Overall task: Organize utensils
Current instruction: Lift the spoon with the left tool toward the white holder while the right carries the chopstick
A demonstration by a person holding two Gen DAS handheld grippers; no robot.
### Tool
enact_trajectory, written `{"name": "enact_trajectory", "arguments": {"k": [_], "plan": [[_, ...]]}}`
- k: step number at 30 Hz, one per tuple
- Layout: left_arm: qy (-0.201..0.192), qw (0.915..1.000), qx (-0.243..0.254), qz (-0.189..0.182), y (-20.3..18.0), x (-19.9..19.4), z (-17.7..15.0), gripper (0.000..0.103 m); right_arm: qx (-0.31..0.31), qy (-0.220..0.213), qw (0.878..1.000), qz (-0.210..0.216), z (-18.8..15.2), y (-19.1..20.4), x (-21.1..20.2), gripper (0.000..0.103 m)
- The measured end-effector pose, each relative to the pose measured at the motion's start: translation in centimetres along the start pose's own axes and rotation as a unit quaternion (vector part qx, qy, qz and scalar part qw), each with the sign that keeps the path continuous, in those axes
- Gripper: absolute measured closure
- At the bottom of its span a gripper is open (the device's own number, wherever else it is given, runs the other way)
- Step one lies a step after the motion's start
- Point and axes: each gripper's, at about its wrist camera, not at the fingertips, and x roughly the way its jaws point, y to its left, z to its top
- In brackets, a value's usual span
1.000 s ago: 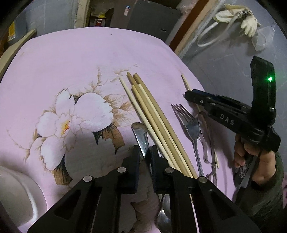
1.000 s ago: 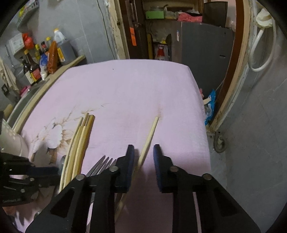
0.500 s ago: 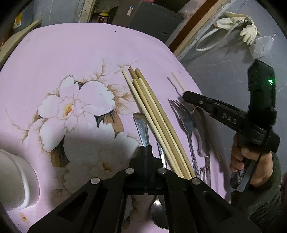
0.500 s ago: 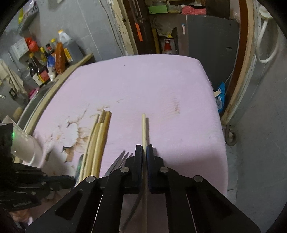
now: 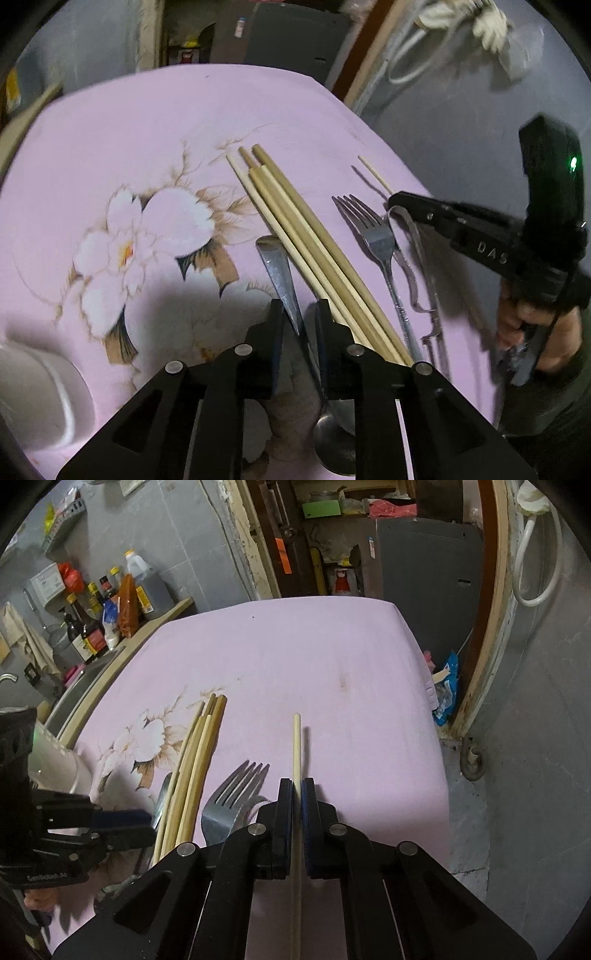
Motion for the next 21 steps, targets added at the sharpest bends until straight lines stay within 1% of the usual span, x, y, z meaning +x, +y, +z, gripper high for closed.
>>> {"name": "enact_trajectory", "arguments": {"k": [3,7,11,15,16,19,21], "plan": [[0.02,0.9994,0.011,0.024,-0.6,0.4,0.5,0.09,-0.001,-0.002,1.0,0.003,-0.1,-0.1,-0.1,0.1],[0.021,0.999,0.024,0.033,-0.9,0.7,0.6,0.091,-0.002,-0.004,1.0,0.008,-0.4,-0.2,-0.3,0.1],[0.03,0.9986,0.016,0.039,-1.2,0.8,0.8,0.091,-0.011,-0.002,1.0,0.004,-0.7,0.0,-0.3,0.1],[0.025,0.9977,0.034,0.053,-1.9,1.3,1.1,0.091,-0.011,0.006,1.0,-0.001,-0.4,0.2,0.2,0.1],[0.025,0.9977,0.033,0.054,-1.9,1.3,1.2,0.092,-0.014,0.012,1.0,-0.005,-0.2,0.3,0.5,0.1],[0.015,0.9985,0.014,0.051,-2.0,1.3,1.2,0.097,-0.031,0.021,0.999,-0.019,0.2,1.0,0.8,0.1],[0.0,0.9991,0.002,0.043,-1.7,1.2,0.9,0.098,-0.034,0.022,0.999,-0.019,0.1,1.0,0.7,0.1]]}}
